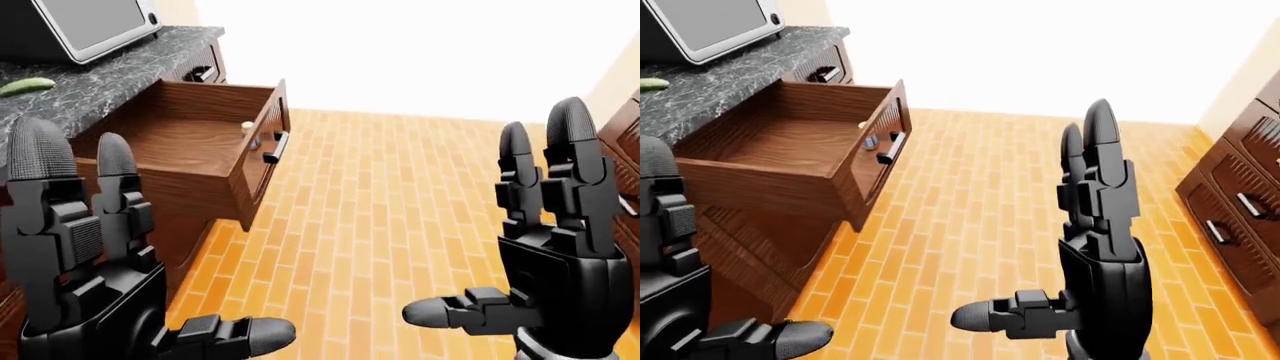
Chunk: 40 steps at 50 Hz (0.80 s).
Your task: Close the right drawer.
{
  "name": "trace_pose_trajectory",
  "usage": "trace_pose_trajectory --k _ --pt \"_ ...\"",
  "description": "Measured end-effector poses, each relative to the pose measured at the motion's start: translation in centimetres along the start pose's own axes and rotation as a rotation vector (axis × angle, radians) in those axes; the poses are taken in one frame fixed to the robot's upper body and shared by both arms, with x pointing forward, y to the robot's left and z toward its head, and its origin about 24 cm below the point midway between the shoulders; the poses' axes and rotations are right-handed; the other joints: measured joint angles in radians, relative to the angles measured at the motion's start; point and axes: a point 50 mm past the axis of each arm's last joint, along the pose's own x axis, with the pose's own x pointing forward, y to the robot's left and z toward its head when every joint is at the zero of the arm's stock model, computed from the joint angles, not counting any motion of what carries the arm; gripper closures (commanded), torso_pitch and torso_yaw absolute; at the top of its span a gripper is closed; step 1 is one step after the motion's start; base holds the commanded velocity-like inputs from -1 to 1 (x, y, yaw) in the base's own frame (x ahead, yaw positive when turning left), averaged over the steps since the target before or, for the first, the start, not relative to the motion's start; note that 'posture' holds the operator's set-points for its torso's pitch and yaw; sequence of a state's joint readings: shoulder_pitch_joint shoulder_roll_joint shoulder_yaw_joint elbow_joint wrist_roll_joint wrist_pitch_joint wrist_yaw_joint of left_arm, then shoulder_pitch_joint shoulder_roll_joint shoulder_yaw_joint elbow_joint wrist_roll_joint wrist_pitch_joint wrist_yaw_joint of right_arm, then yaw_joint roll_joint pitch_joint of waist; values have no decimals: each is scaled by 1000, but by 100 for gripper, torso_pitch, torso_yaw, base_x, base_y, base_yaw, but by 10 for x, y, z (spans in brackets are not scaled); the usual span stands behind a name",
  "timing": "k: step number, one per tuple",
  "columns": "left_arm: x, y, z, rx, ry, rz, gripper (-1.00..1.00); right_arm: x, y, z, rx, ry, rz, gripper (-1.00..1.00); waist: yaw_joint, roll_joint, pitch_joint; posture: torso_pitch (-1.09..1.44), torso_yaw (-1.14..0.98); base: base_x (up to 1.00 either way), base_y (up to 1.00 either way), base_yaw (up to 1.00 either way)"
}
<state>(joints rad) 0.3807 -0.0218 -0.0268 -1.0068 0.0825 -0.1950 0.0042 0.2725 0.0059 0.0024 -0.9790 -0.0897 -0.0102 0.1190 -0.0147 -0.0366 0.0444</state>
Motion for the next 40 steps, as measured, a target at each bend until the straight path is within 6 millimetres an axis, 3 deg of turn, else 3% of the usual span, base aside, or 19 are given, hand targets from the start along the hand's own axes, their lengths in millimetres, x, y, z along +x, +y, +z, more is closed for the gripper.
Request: trace_pose_trajectory --k 4,7,11,20,21,22,25,27,31,33,37,40 --pt "1 1 5 -3 -30 4 -100 0 0 5 -3 -26 -2 -100 1 51 14 0 0 0 25 0" --pt "1 1 6 -2 -34 5 -100 1 0 5 -4 -32 -3 -100 4 114 4 0 0 0 25 0" --pt "0 2 -1 9 3 11 -100 0 3 -1 12 0 12 -100 21 91 6 0 0 0 25 0" --pt "1 2 3 6 -21 12 -100 1 2 6 8 -38 9 -100 12 -14 10 0 0 0 26 0" --pt "1 1 4 1 -24 12 -100 1 1 6 3 -38 7 -100 7 -17 7 0 0 0 26 0" --pt "1 0 2 -5 -18 10 -100 1 0 4 -3 -29 5 -100 -1 0 12 0 0 0 25 0" --pt "0 0 -1 -4 6 0 -100 0 -1 -1 -2 9 -3 -100 -2 -1 5 0 0 0 25 0" --pt "1 0 1 -2 -4 2 -100 0 -1 0 -1 0 -2 -100 2 9 1 0 0 0 25 0" --pt "2 0 5 -5 -31 4 -100 1 -1 4 -3 -25 -2 -100 0 63 15 0 0 0 26 0" --pt "1 0 5 -4 -33 4 -100 1 -1 5 -3 -27 -1 -100 2 107 6 0 0 0 25 0" --pt "0 2 -1 10 4 12 -100 1 3 -2 15 6 15 -100 21 87 7 0 0 0 25 0" --pt "1 2 0 5 -4 12 -100 1 2 -1 6 1 10 -100 17 55 6 0 0 0 25 0"
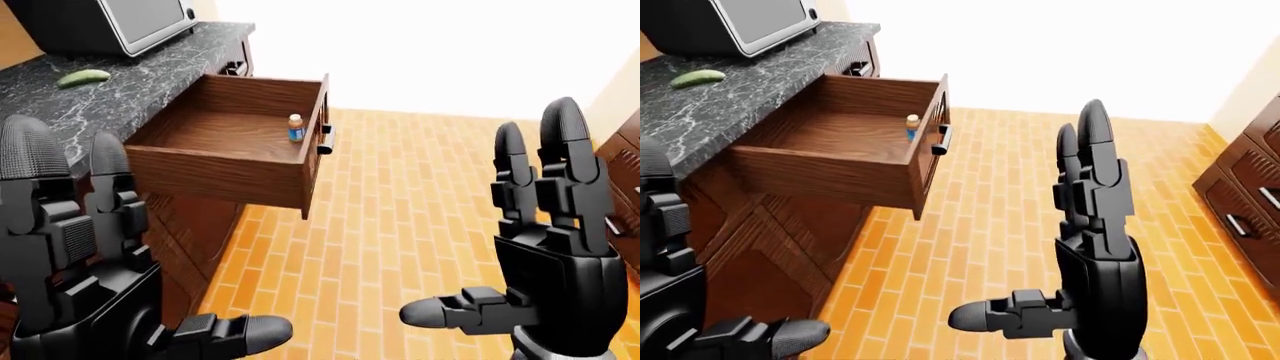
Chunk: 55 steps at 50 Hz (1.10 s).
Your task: Close the right drawer.
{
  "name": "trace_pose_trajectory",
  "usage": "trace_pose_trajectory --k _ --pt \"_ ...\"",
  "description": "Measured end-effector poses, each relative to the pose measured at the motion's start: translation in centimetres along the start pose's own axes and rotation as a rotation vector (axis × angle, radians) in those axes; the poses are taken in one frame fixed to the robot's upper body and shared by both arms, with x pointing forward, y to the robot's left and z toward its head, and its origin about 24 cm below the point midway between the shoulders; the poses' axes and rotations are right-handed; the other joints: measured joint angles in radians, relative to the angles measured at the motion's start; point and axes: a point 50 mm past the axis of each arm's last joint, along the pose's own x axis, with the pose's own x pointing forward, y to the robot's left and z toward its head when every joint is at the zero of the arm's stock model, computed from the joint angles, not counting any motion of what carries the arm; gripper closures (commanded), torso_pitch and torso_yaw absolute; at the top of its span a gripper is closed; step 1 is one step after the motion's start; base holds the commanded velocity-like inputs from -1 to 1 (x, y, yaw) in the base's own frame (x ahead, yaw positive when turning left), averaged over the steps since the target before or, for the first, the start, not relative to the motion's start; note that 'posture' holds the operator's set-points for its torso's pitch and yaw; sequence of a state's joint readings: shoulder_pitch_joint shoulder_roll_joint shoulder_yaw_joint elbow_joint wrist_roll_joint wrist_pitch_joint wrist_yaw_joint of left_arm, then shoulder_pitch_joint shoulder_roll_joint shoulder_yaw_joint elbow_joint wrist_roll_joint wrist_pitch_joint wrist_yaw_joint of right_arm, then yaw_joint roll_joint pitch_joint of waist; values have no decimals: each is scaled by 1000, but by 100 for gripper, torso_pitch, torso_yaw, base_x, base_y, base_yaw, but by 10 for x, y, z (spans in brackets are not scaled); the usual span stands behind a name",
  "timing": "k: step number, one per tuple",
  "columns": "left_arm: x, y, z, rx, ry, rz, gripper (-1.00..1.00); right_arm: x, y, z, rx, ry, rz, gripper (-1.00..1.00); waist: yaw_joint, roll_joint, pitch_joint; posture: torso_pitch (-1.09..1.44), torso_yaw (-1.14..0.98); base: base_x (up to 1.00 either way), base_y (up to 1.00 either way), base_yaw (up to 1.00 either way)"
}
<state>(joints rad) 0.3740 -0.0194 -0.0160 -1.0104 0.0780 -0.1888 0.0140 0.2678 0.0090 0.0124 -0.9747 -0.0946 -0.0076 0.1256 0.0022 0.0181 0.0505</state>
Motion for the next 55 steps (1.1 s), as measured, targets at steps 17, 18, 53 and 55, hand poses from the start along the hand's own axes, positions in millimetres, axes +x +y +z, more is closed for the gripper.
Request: trace_pose_trajectory --k 17,18,53,55 --pt "0 -1 5 -8 -25 -7 -100 -1 -1 2 -11 -13 -2 -100 -17 5 9 0 0 0 25 0" --pt "0 -1 5 -8 -27 -8 -100 -1 -1 2 -12 -14 -3 -100 -18 23 8 0 0 0 25 0" --pt "0 0 1 0 -4 -2 -100 0 2 -2 -2 7 11 -100 -1 -9 2 0 0 0 26 0" --pt "0 0 2 0 -11 -1 -100 0 2 0 -1 -8 11 -100 -3 -27 4 0 0 0 25 0"
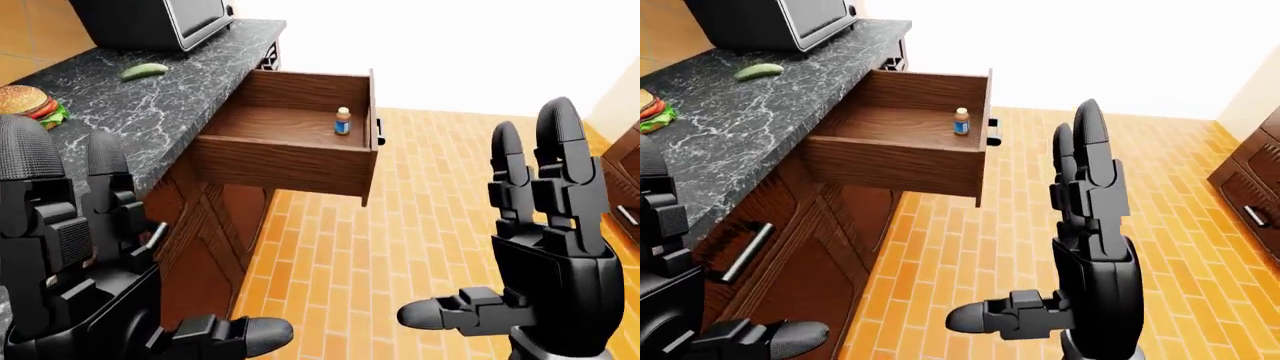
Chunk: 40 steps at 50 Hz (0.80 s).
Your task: Close the right drawer.
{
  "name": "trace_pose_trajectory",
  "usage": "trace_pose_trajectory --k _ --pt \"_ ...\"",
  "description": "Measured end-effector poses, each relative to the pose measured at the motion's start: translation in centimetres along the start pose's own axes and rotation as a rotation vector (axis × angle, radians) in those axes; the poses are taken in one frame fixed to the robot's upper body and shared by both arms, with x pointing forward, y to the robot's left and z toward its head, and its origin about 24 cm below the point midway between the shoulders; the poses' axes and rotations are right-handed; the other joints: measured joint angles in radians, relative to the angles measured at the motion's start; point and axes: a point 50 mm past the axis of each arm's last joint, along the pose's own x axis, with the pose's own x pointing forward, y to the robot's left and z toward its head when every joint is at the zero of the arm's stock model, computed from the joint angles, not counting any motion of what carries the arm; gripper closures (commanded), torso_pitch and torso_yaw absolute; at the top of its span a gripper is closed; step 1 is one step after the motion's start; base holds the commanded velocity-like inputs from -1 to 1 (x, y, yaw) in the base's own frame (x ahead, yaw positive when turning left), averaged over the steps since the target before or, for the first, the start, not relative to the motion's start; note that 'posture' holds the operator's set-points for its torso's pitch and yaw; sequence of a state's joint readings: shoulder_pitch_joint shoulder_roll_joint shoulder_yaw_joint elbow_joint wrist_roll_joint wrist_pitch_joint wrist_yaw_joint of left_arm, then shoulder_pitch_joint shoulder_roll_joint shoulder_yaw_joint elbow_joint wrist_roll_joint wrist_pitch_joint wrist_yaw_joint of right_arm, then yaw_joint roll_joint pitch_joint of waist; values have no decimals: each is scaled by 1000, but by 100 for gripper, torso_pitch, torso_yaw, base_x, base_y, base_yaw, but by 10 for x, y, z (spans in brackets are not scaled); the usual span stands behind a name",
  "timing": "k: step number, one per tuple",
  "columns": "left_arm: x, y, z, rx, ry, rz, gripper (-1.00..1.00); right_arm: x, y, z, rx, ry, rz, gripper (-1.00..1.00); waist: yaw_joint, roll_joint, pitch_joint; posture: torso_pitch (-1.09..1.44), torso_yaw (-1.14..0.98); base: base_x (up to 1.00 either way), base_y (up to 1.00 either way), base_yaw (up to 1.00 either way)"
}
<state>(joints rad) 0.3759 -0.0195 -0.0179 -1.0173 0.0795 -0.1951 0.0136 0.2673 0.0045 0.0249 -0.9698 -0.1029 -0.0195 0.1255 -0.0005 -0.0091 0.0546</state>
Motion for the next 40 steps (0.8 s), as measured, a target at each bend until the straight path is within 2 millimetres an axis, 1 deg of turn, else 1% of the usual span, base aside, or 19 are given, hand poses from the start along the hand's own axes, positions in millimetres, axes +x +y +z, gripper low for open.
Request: trace_pose_trajectory --k 2,4,5,6,9,10,13,15,17,21,25,27,29,31,32,33,34,37,40 --pt "0 0 0 1 -3 1 -100 0 0 1 1 -6 1 -100 -1 -21 1 0 0 0 25 0" --pt "0 0 1 0 -7 1 -100 0 0 0 -1 -6 0 -100 -4 -49 -3 0 0 0 25 0" --pt "0 -1 0 -7 -4 -1 -100 -1 -1 -1 -9 0 -2 -100 -13 -33 -1 0 0 0 27 0" --pt "0 -2 -1 -9 6 -4 -100 -1 -2 -3 -11 12 -4 -100 -17 -24 2 0 0 0 26 0" --pt "-1 -2 -4 -5 23 -9 -100 -2 -2 -7 -10 39 -8 -100 -15 -31 -11 0 0 0 25 0" --pt "-1 -1 -3 -5 17 -8 -100 -2 -2 -6 -10 33 -8 -100 -13 -25 -12 0 0 0 12 0" --pt "0 -1 3 -7 -16 -6 -100 -1 -2 1 -2 -2 -10 -100 -26 19 -4 0 0 0 0 0" --pt "1 -1 4 -6 -25 -6 -100 -1 -2 3 2 -19 -10 -100 -37 57 -15 0 0 0 0 0" --pt "0 1 0 6 -4 -4 -100 -1 1 0 20 -4 0 -100 -25 22 -11 0 0 0 0 0" --pt "-1 1 -4 1 23 1 -100 -1 0 -3 14 13 7 -100 -8 -23 -21 0 0 1 0 0" --pt "-1 0 -2 -2 15 -2 -100 -1 -1 -1 11 1 1 -100 2 -16 -28 0 0 5 0 0" --pt "0 0 -3 0 15 -2 -100 -1 0 -1 14 3 4 -100 5 -9 -6 0 0 25 0 0" --pt "0 1 -1 2 11 -1 -100 -1 0 -1 17 2 6 -100 7 -15 15 0 0 29 0 0" --pt "0 0 0 1 2 -1 -100 -1 0 -1 16 -2 6 -100 4 -31 16 0 0 30 0 0" --pt "0 0 0 -3 -2 -2 -100 -2 -1 0 12 -5 4 -100 -1 -30 18 0 0 30 0 0" --pt "0 -1 0 -8 -2 -3 -100 -2 -1 -1 6 -4 2 -100 -7 -15 21 0 0 30 0 0" --pt "0 -1 0 -10 1 -7 -100 -2 -2 -1 4 1 -2 -100 -7 -10 21 0 0 30 0 0" --pt "-1 -1 -1 -7 6 -10 -100 -3 -2 -2 4 8 -5 -100 -2 -17 6 0 0 29 0 0" --pt "0 -1 1 -6 -5 -6 -100 -2 -2 2 5 -15 -3 -100 -3 10 10 0 0 30 0 0"
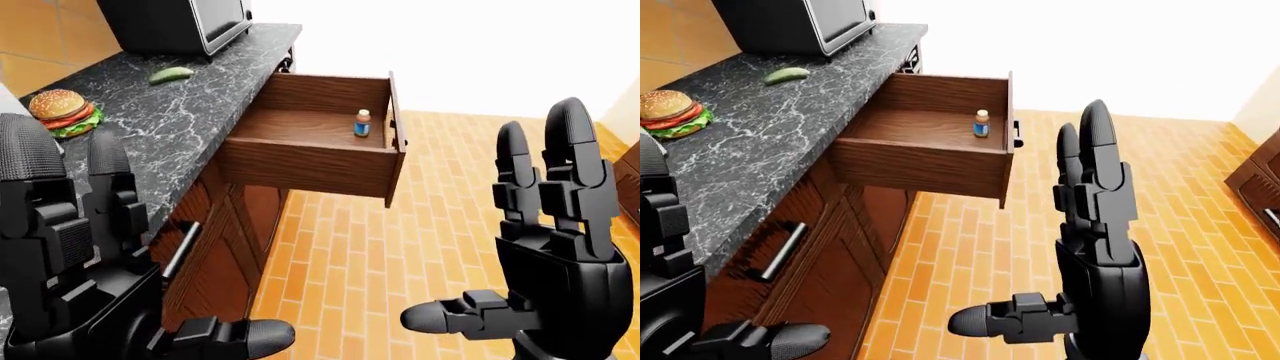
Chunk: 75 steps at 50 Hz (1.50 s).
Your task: Close the right drawer.
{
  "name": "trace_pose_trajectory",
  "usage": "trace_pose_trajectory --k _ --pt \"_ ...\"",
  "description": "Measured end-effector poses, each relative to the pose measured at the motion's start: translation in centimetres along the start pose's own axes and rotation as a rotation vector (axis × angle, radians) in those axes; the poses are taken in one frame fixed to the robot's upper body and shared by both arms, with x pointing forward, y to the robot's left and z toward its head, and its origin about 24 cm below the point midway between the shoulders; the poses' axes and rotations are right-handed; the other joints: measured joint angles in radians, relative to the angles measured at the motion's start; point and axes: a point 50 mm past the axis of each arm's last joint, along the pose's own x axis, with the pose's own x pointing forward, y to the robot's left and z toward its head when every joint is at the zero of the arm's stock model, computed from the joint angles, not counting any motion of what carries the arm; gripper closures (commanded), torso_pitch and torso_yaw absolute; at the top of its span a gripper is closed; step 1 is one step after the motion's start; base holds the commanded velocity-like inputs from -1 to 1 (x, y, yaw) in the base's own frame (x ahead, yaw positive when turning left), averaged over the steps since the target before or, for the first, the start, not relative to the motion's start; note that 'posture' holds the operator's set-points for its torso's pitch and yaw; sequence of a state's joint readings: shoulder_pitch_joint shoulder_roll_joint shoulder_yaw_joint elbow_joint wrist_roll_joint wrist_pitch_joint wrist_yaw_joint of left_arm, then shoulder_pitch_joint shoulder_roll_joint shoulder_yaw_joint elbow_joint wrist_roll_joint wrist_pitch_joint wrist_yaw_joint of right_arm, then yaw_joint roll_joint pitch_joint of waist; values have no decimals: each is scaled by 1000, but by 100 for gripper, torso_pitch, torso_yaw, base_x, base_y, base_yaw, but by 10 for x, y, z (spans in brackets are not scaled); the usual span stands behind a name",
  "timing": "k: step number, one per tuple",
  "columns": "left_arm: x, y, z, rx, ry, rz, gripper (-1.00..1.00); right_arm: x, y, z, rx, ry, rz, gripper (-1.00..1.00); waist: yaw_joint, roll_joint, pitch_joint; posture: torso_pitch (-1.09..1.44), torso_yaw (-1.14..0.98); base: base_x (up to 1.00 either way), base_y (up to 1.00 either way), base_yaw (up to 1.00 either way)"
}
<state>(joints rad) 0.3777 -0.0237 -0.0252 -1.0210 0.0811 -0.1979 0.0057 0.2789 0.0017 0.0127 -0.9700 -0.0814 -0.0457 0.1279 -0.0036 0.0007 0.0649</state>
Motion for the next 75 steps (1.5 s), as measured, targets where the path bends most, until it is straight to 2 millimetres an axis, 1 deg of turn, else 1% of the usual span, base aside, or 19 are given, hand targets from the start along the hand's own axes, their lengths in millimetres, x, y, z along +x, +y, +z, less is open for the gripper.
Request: trace_pose_trajectory --k 4,8,15,18,20,22,29,32,36,39,47,48,50,56,61,63,68,72,75 --pt "0 0 1 1 -7 1 -100 0 -1 1 -1 -8 -4 -100 -5 68 -3 0 0 30 0 0" --pt "-2 2 -6 12 35 6 -100 -1 3 -7 16 36 12 -100 14 60 3 0 0 37 0 0" --pt "0 2 1 10 -3 9 -100 0 2 1 10 -10 7 -100 32 -3 -6 0 0 39 0 0" --pt "0 2 1 8 -5 9 -100 1 2 1 8 -11 8 -100 32 -52 -16 0 0 39 0 0" --pt "0 0 -3 -5 13 2 -100 0 0 -4 -4 16 2 -100 12 -40 -6 0 0 39 0 0" --pt "-1 -1 -6 -3 32 -6 -100 -2 -1 -8 -4 42 -4 -100 1 -50 -5 0 0 39 0 0" --pt "0 -1 1 -3 -4 -2 -100 0 0 -1 -2 4 -1 -100 -16 13 1 0 0 39 0 0" --pt "1 -1 1 -2 -8 -2 -100 1 0 -1 -2 0 -1 -100 -16 64 -10 0 0 39 0 0" --pt "-2 1 -7 11 43 5 -100 -1 4 -9 14 46 18 -100 12 65 1 0 0 39 0 0" --pt "0 1 -3 7 18 3 -100 -1 1 -6 4 34 7 -100 18 47 -10 0 0 39 0 0" --pt "0 1 0 5 -2 7 -100 0 2 -2 4 0 9 -100 34 -44 -20 0 0 39 0 0" --pt "0 0 -2 -3 9 4 -100 0 0 -4 -3 11 6 -100 27 -29 -14 0 0 39 0 0" --pt "-1 -2 -7 -4 35 -6 -100 -2 0 -10 -5 49 -2 -100 14 -38 2 0 0 39 0 0" --pt "1 0 2 2 -9 2 -100 0 -1 1 0 -10 -6 -100 -6 -28 -16 0 0 17 0 0" --pt "0 0 0 1 -2 -3 -100 -1 -1 1 4 -17 -13 -100 -14 28 -19 0 0 0 0 0" --pt "-1 1 -6 8 28 1 -100 -1 1 -6 18 19 0 -100 -11 3 -15 0 0 0 0 0" --pt "0 1 -6 9 36 7 -100 -1 2 -4 19 13 11 -100 10 8 -21 0 0 0 0 0" --pt "1 0 1 2 -2 4 -100 0 1 0 11 -13 6 -100 9 -28 -24 0 0 0 0 0" --pt "0 0 -2 1 9 0 -100 -1 1 -2 10 -1 4 -100 12 -11 -40 0 0 0 0 0"
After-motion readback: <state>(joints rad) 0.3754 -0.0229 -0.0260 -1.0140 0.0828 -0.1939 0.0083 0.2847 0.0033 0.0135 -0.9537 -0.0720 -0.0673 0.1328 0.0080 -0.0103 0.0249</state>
